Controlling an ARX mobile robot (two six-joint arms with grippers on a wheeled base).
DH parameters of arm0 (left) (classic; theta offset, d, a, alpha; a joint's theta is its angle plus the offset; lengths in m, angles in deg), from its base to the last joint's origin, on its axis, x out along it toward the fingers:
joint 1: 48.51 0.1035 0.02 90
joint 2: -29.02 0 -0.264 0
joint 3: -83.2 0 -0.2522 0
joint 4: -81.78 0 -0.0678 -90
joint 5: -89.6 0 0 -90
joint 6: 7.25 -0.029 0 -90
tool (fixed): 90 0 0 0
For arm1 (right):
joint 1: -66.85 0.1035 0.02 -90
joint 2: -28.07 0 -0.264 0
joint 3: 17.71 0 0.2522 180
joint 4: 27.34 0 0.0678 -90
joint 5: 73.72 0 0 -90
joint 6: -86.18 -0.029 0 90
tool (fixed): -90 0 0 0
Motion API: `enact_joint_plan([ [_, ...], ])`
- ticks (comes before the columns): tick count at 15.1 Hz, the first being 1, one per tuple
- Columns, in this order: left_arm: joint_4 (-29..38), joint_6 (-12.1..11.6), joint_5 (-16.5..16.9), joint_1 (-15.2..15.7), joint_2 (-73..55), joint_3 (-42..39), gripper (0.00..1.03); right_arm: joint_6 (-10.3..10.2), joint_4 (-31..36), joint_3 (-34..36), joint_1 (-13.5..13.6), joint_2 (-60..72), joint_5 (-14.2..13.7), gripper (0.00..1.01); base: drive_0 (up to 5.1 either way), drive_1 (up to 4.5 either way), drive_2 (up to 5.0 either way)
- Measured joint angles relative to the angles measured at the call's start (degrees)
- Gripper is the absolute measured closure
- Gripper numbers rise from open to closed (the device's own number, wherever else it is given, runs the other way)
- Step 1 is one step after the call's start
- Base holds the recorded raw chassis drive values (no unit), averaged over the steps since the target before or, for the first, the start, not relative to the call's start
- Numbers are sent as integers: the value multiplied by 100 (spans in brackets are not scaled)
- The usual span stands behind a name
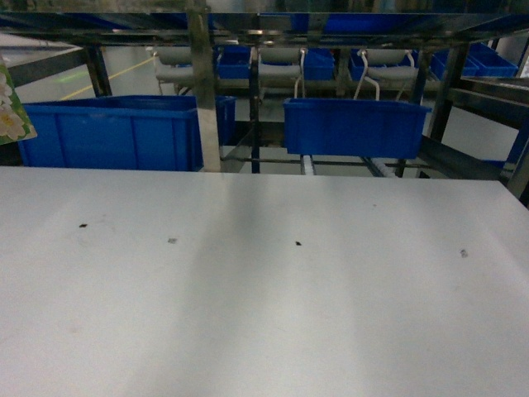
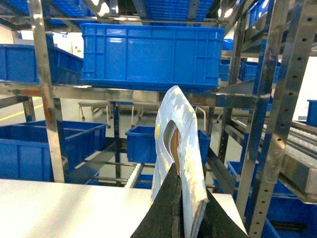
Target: Move flower gift bag to table near conveyor
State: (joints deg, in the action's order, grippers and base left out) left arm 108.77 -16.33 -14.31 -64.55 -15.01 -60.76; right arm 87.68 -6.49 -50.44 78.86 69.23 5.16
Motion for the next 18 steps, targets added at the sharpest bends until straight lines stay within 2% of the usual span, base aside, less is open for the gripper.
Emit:
enact_joint_plan([
  [7,17,0,-2,0,7,0,101,0,28,2,0,-11,2,99,-487,278,209],
  [10,-2,-2,-26,17,13,0,101,0,-13,2,0,13,24,99,0,93,-93],
  [18,2,0,-2,0,15,0,101,0,7,2,0,-2,20,99,1,420,-418],
])
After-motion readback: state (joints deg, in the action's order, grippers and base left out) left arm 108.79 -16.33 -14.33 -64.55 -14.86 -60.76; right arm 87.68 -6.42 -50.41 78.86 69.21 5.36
